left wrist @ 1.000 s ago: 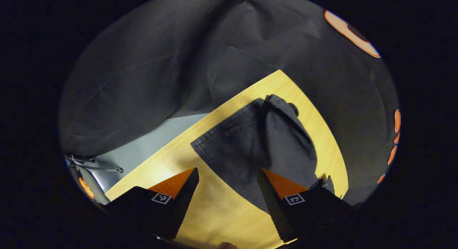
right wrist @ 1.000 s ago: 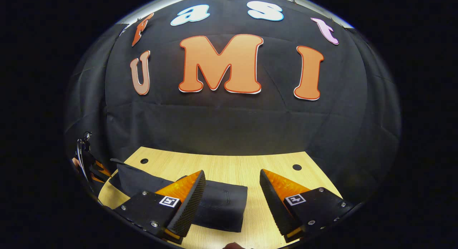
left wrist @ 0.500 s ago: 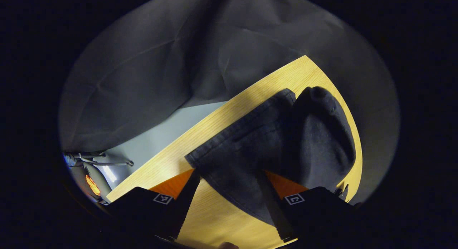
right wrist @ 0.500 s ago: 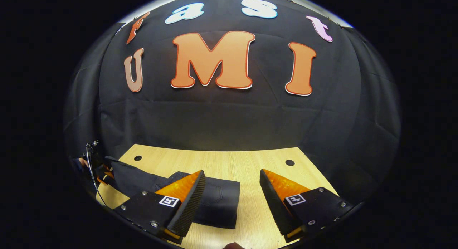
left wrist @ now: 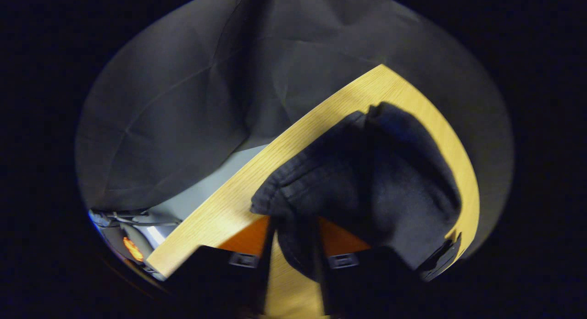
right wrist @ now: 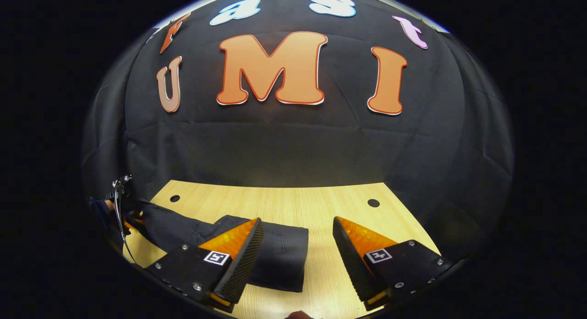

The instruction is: Grasp the waist and the cuffs of the jeans and fold them to make the two legs overlap; first hold the waist and fold one-third of the jeans toward the cuffs, then hold the cuffs and fold the remaining one-third in the same direction to finish folding.

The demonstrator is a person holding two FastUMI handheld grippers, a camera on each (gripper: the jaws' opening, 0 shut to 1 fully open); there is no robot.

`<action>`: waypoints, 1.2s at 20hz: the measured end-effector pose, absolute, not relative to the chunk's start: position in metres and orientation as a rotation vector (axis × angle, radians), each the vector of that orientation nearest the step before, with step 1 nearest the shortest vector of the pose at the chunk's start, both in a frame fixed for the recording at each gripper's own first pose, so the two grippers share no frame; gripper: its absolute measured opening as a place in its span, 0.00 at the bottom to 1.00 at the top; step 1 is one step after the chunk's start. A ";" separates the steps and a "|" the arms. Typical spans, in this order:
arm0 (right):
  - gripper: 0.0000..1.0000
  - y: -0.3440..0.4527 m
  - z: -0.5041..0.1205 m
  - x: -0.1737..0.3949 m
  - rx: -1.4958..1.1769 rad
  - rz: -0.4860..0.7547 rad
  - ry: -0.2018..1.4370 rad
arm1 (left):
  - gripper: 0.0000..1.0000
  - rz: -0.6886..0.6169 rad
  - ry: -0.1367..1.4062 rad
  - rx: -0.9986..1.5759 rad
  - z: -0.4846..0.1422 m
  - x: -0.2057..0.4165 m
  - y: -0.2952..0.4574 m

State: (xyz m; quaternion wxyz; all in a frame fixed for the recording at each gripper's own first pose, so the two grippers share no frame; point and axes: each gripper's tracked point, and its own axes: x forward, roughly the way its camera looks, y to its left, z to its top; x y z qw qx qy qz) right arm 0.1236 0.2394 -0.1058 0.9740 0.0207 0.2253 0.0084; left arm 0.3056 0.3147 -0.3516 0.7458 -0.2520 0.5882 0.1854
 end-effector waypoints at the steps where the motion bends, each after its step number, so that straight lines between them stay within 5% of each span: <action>1: 0.92 0.239 -0.106 0.124 0.046 0.021 0.455 | 0.36 0.392 1.261 -0.589 -0.357 0.311 0.313; 2: 0.92 0.238 -0.104 0.124 0.048 0.019 0.452 | 0.12 0.377 1.242 -0.641 -0.355 0.305 0.311; 3: 0.92 0.237 -0.103 0.125 0.053 0.024 0.449 | 0.02 0.360 1.236 -0.675 -0.354 0.307 0.307; 12: 0.92 0.240 -0.087 0.135 0.101 0.033 0.423 | 0.01 0.096 0.894 -0.753 -0.244 0.322 0.294; 24: 0.92 0.244 -0.083 0.117 0.083 0.028 0.422 | 0.01 0.076 0.888 -0.798 -0.243 0.289 0.298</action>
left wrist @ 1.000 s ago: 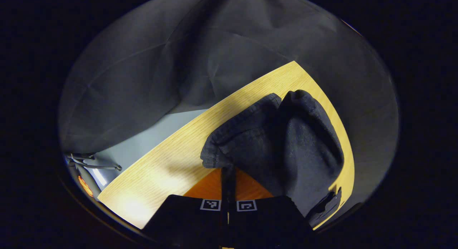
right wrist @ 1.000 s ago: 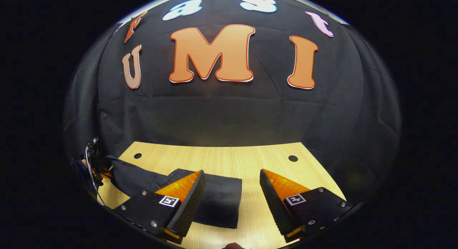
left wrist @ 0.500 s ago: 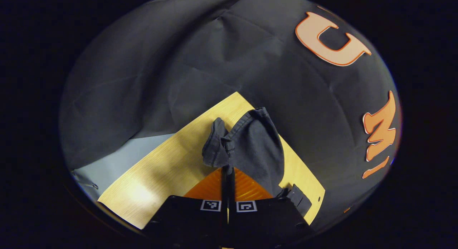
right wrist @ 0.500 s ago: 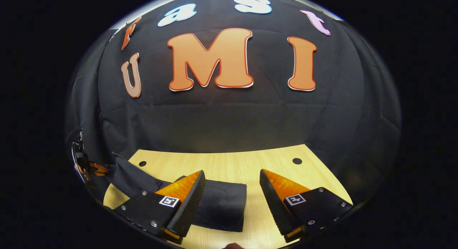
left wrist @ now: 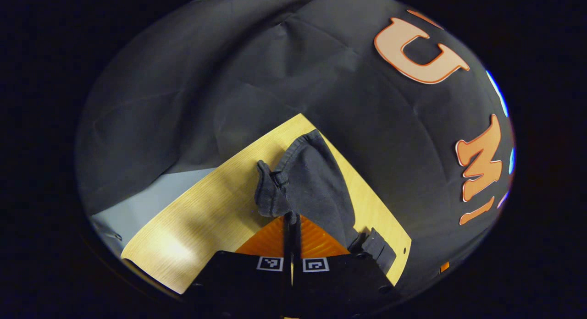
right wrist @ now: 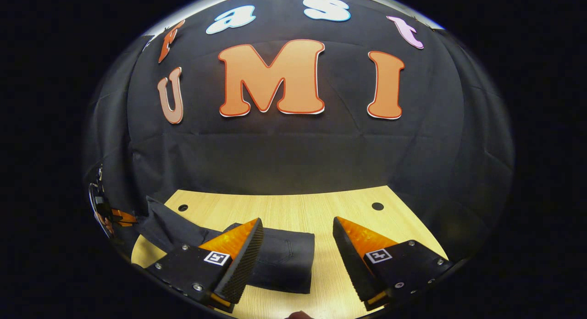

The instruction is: Grasp the waist and the cuffs of the jeans and fold them to make the two legs overlap; first hold the waist and fold one-third of the jeans toward the cuffs, then hold the cuffs and fold the remaining one-third in the same direction to finish folding.

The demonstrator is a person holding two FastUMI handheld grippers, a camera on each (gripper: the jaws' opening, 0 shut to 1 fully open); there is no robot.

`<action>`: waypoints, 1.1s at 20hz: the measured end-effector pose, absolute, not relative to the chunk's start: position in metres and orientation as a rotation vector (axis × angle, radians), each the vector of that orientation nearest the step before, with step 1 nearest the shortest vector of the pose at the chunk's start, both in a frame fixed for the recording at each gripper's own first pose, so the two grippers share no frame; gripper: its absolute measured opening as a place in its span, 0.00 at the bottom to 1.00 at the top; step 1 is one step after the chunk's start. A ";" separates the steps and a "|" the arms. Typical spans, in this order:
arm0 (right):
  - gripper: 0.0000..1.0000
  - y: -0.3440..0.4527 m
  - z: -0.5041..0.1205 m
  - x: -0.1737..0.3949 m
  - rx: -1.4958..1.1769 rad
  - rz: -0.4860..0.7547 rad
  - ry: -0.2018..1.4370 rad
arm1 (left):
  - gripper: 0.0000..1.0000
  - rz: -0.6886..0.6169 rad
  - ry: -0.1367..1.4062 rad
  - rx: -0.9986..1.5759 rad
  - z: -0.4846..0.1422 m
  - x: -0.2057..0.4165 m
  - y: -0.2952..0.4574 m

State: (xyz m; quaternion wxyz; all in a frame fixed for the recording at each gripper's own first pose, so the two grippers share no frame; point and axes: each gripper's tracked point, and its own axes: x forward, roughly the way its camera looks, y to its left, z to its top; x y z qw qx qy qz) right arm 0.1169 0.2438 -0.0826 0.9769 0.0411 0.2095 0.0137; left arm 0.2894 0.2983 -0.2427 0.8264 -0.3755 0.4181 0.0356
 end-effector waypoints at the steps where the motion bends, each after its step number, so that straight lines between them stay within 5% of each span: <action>1: 0.92 0.246 -0.084 0.116 0.080 0.027 0.426 | 0.01 0.063 0.903 -0.824 -0.248 0.288 0.297; 7: 0.92 0.254 -0.085 0.108 0.043 0.047 0.439 | 0.08 0.144 1.068 -0.850 -0.304 0.274 0.301; 8: 0.92 0.252 -0.085 0.107 0.040 0.042 0.442 | 0.33 0.172 1.088 -0.851 -0.312 0.273 0.304; 11: 0.92 0.244 -0.086 0.107 0.038 0.029 0.446 | 0.34 0.208 1.127 -0.839 -0.335 0.279 0.309; 13: 0.92 0.239 -0.086 0.105 0.035 0.019 0.448 | 0.74 0.209 1.163 -0.827 -0.344 0.279 0.300; 14: 0.92 0.236 -0.086 0.105 0.030 0.012 0.450 | 0.76 0.216 1.191 -0.815 -0.349 0.278 0.297; 17: 0.92 0.231 -0.090 0.101 0.033 -0.001 0.460 | 0.70 0.184 1.176 -0.791 -0.351 0.285 0.293; 20: 0.92 0.228 -0.092 0.099 0.030 -0.006 0.465 | 0.02 0.204 1.146 -0.834 -0.346 0.289 0.289; 22: 0.92 0.227 -0.088 0.098 0.028 -0.009 0.457 | 0.01 0.153 1.060 -0.790 -0.331 0.299 0.291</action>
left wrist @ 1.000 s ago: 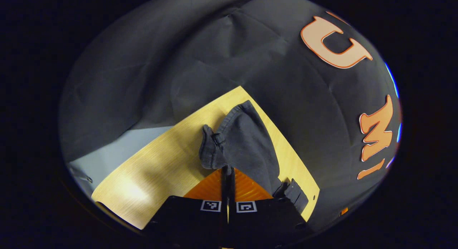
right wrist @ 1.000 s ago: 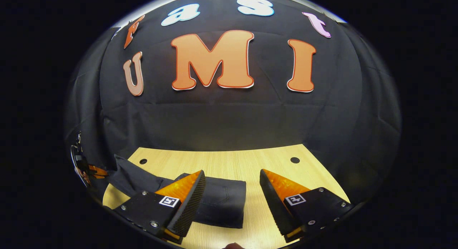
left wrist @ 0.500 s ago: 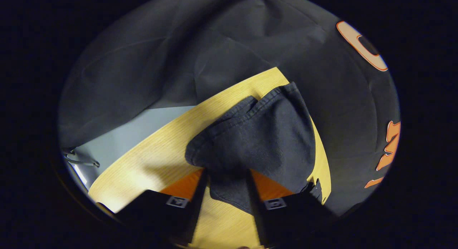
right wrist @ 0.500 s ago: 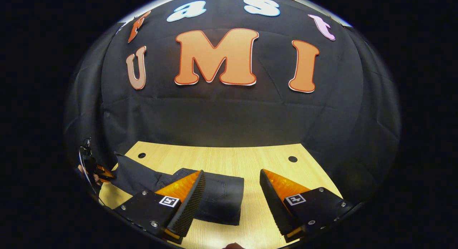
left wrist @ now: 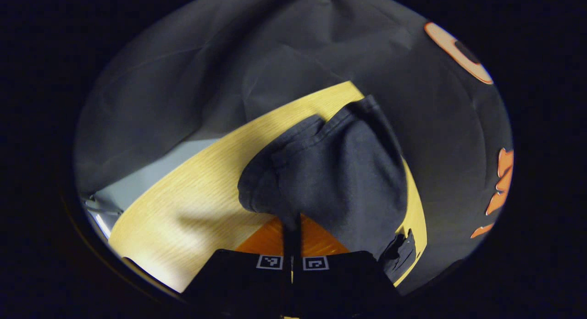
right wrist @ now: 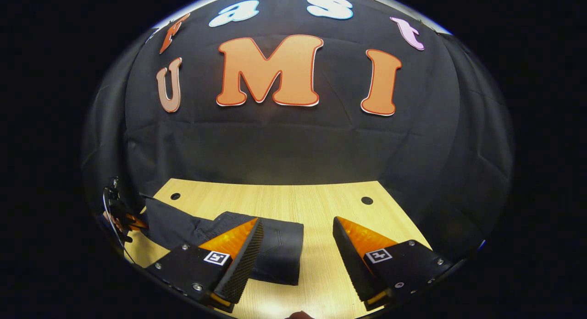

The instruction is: Grasp the waist and the cuffs of the jeans and fold them to make the two legs overlap; first hold the waist and fold one-third of the jeans toward the cuffs, then hold the cuffs and fold the remaining one-third in the same direction to finish folding.

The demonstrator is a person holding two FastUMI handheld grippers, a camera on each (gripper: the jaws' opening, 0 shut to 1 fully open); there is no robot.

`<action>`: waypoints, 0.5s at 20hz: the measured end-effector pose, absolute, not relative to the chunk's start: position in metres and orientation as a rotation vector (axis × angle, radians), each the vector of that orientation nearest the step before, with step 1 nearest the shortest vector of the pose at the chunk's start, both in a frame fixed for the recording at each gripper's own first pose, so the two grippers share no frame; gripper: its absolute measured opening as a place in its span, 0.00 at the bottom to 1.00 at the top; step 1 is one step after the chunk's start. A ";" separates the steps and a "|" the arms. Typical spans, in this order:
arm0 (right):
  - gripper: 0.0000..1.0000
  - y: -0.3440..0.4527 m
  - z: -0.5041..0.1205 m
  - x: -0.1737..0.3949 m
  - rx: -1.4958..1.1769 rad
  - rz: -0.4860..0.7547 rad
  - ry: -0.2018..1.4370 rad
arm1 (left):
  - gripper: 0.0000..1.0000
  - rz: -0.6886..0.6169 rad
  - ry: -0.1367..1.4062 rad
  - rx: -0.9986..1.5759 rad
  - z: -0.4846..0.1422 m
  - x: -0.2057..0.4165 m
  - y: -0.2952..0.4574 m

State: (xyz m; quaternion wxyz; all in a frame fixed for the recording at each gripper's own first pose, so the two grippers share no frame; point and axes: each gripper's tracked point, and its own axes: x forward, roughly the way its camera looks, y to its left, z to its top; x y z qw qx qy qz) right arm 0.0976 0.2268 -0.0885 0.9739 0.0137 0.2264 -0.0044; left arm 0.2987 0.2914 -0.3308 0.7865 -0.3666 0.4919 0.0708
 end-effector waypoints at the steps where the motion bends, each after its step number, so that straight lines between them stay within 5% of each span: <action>1: 0.92 0.226 -0.088 0.097 0.028 -0.013 0.455 | 0.01 0.130 1.011 -0.775 -0.312 0.304 0.293; 10: 0.97 0.235 -0.082 0.107 0.036 0.030 0.421 | 0.01 -0.119 0.719 -0.608 -0.148 0.307 0.233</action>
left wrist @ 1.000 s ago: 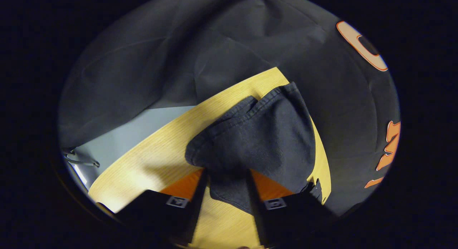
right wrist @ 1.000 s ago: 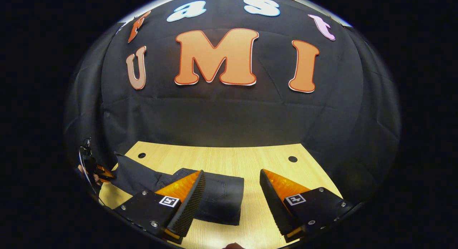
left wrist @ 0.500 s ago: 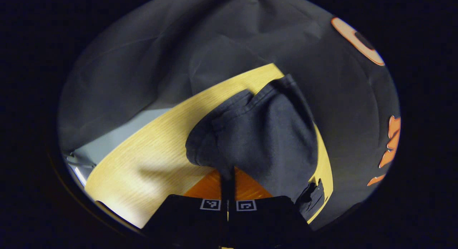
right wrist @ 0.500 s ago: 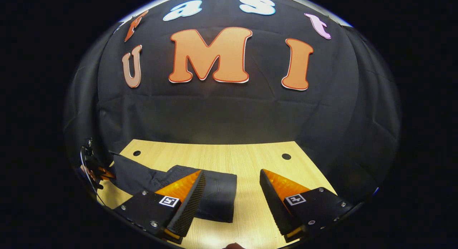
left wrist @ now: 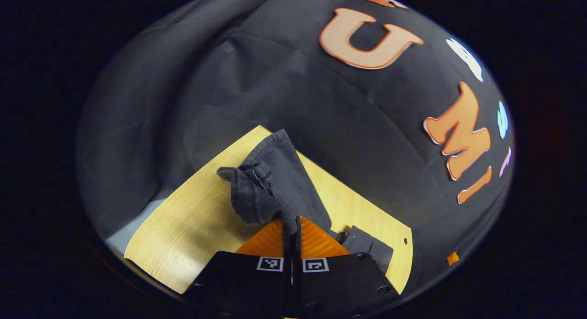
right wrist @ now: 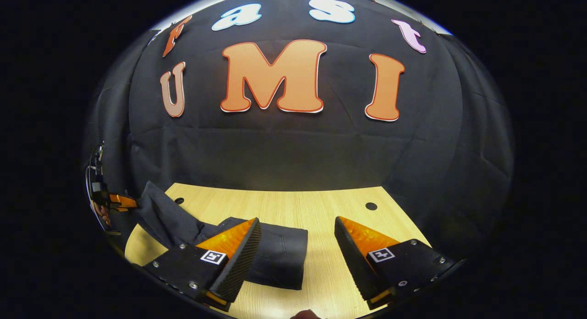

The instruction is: Grasp the waist and the cuffs of the jeans and fold them to make the two legs overlap; first hold the waist and fold one-third of the jeans toward the cuffs, then hold the cuffs and fold the remaining one-third in the same direction to finish folding.

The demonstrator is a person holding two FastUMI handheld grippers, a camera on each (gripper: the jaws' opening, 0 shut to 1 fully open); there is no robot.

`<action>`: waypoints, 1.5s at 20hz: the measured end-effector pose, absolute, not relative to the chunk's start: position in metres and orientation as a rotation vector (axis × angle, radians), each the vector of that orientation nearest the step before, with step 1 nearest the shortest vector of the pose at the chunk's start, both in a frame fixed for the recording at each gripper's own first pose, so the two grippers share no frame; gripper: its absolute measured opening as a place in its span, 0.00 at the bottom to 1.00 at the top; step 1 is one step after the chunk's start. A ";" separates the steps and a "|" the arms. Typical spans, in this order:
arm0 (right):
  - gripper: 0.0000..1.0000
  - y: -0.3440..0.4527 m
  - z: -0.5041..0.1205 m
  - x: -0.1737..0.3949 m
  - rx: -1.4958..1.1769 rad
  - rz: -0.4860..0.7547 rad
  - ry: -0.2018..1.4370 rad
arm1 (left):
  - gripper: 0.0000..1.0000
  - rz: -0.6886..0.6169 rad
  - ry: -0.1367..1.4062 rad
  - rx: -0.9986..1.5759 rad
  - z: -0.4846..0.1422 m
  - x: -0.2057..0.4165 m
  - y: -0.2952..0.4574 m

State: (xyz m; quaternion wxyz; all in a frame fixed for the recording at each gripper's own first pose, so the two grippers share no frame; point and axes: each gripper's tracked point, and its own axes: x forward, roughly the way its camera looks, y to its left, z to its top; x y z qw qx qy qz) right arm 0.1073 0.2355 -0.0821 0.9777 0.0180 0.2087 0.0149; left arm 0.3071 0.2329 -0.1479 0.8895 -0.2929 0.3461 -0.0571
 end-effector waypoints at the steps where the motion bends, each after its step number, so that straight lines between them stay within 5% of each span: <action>1: 0.97 0.235 -0.082 0.109 0.036 0.035 0.419 | 0.01 -0.137 0.701 -0.577 -0.138 0.309 0.221; 15: 0.97 0.193 -0.086 0.122 0.077 0.056 0.396 | 0.01 -0.469 0.580 -0.362 -0.022 0.287 0.015; 30: 0.97 0.121 -0.125 0.131 0.180 0.001 0.444 | 0.01 -0.653 0.757 0.101 -0.093 0.253 -0.169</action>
